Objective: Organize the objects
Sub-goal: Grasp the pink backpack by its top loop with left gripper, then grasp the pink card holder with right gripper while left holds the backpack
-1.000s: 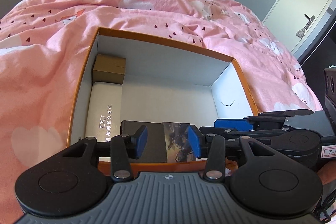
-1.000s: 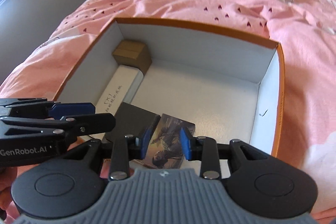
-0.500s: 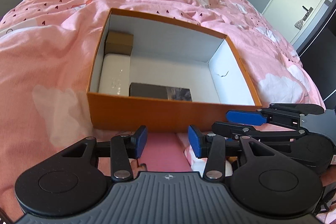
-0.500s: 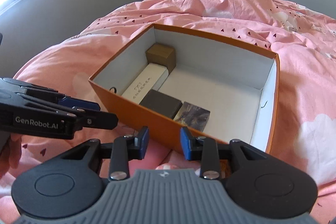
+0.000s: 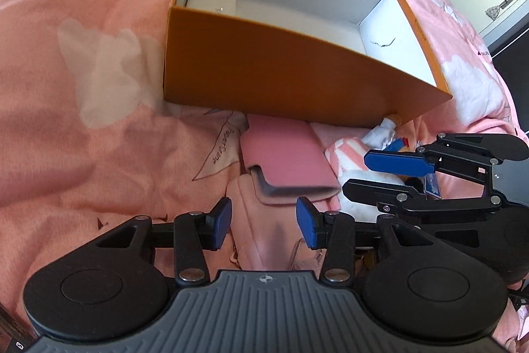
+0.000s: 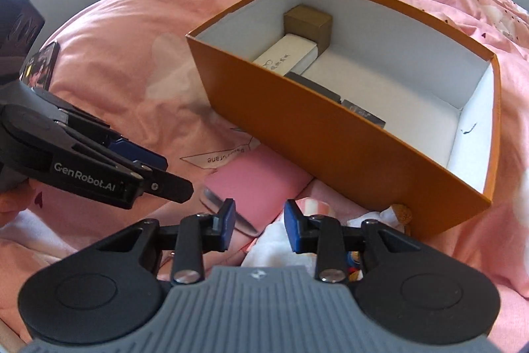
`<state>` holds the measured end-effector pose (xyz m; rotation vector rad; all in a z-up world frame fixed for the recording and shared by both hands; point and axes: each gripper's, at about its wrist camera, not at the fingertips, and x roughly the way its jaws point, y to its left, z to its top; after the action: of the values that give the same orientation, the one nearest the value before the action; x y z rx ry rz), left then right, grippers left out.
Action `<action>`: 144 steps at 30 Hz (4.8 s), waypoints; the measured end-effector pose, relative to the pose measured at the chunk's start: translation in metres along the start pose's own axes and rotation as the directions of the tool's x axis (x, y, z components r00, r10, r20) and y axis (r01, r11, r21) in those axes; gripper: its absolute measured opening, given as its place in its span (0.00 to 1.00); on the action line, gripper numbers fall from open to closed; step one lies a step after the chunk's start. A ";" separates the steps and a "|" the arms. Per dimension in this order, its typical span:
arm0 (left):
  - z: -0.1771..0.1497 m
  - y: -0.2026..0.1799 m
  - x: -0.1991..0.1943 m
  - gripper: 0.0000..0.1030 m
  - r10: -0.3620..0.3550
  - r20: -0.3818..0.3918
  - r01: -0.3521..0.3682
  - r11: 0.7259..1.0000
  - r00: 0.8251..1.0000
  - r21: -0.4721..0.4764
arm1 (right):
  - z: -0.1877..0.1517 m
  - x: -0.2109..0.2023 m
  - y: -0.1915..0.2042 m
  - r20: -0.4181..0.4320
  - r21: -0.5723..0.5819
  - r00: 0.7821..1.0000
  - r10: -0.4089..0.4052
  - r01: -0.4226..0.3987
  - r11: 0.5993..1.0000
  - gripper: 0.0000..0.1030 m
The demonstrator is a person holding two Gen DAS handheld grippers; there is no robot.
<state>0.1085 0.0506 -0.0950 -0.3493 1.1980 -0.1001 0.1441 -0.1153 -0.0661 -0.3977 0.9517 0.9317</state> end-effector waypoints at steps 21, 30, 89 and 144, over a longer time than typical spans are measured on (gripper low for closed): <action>-0.028 -0.013 -0.022 0.69 0.005 -0.162 0.013 0.994 0.987 0.109 | -0.016 0.003 0.020 -0.066 -0.211 0.997 -0.032 0.017 0.977 0.34; -0.036 -0.014 -0.004 0.65 -0.024 -0.183 0.043 0.994 0.983 0.099 | -0.025 0.003 0.027 -0.153 -0.245 0.988 0.024 -0.062 0.967 0.28; -0.005 -0.004 0.017 0.29 0.005 0.058 -0.010 0.995 0.998 0.097 | 0.021 0.003 -0.008 0.035 0.008 0.999 0.004 -0.004 1.000 0.10; -0.004 0.020 -0.036 0.18 0.224 0.108 -0.221 0.975 0.969 -0.038 | 0.020 -0.007 0.045 0.031 -0.426 0.998 -0.058 0.066 0.902 0.00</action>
<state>0.0894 0.0784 -0.0704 -0.2375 1.1210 0.1283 0.1156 -0.0801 -0.0444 -0.7867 0.7084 1.0838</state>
